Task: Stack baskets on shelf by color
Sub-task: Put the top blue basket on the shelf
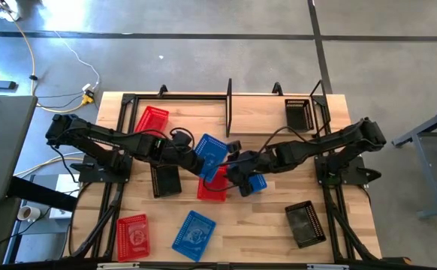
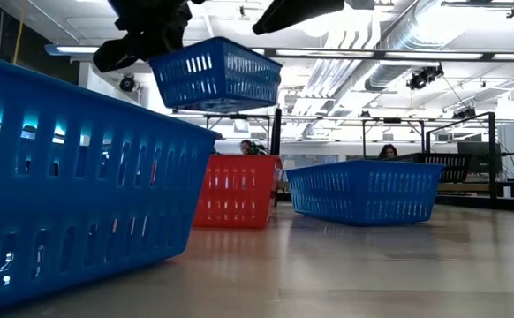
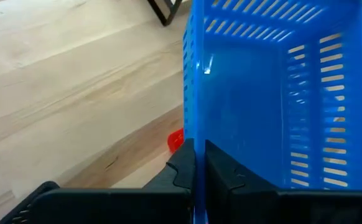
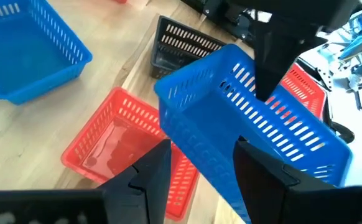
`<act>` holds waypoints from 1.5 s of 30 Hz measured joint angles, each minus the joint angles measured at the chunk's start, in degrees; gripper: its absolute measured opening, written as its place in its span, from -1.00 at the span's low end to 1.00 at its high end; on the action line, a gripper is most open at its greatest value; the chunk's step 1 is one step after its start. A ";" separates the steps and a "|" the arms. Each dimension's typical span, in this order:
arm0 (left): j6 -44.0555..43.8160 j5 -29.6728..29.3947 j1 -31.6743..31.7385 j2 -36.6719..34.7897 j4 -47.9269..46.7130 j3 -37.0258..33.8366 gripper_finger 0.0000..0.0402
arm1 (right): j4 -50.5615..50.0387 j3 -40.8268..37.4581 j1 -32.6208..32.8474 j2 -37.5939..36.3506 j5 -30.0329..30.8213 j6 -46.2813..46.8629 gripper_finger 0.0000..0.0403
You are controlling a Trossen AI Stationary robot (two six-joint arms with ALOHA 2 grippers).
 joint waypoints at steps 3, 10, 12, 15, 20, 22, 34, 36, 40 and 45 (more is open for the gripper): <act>0.21 0.16 -0.49 0.00 0.00 0.00 -1.00 | -0.77 0.00 -0.23 0.32 -0.58 -0.13 -0.22; 1.05 3.08 -1.91 0.00 0.73 0.00 -1.00 | -1.50 0.02 -1.22 0.74 -2.05 -3.09 -0.22; 1.05 3.08 -2.21 0.00 1.58 0.00 -1.00 | -1.55 0.02 -1.61 0.74 -3.10 -3.36 -0.22; 2.04 4.34 -2.47 0.00 3.10 0.00 -1.00 | -1.53 0.02 -2.15 0.74 -4.08 -5.92 -0.22; 2.54 5.22 -2.47 0.00 4.04 0.00 -1.00 | -3.85 0.02 -2.86 0.74 -5.44 -6.49 -0.22; 2.56 5.22 -2.45 0.00 4.04 0.00 -1.00 | -5.43 0.02 -2.89 0.74 -5.73 -6.48 -0.24; 3.79 6.04 -2.03 0.00 4.36 0.00 -1.00 | -7.05 0.04 -2.85 0.97 -6.84 -6.37 -0.96; 3.81 6.62 -1.73 0.00 4.68 0.00 -0.99 | -7.13 0.04 -2.83 1.11 -6.80 -6.26 -0.93; 4.41 6.74 -1.21 0.02 5.82 0.00 -0.92 | -7.81 0.04 -2.86 1.33 -6.75 -5.96 -0.98; 6.76 6.83 -0.57 0.02 6.68 0.00 -0.76 | -8.11 0.04 -2.29 1.33 -5.31 -5.32 -0.99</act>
